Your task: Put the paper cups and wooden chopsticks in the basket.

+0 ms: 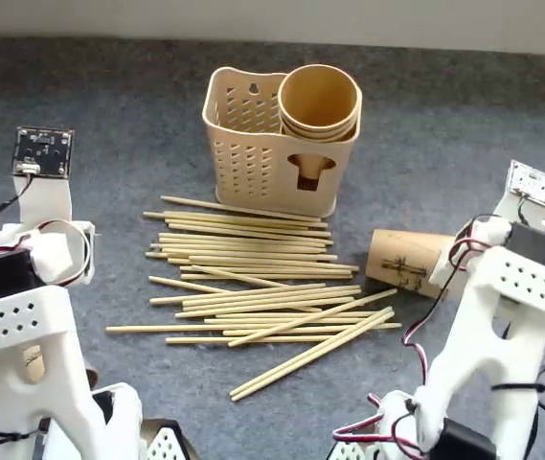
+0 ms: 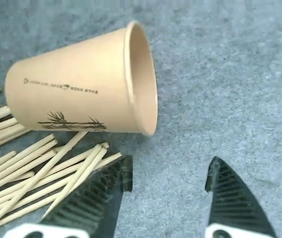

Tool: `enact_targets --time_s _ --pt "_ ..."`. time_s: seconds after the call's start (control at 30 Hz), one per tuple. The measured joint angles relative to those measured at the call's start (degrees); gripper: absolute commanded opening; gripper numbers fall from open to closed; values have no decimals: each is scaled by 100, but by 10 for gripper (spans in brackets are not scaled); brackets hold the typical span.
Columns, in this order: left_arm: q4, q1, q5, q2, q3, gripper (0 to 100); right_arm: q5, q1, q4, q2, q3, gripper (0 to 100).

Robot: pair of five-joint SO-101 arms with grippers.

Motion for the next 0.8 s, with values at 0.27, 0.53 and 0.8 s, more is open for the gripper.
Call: enact_targets --time_s 0.27,0.53,0.8 --pt "0 -9 0 0 0 168 0 -765 -18 185 0 241" --pt "0 -9 0 0 0 168 0 -791 -237 202 0 241" --pt "0 -9 0 -9 158 168 0 -686 -1090 202 0 241"
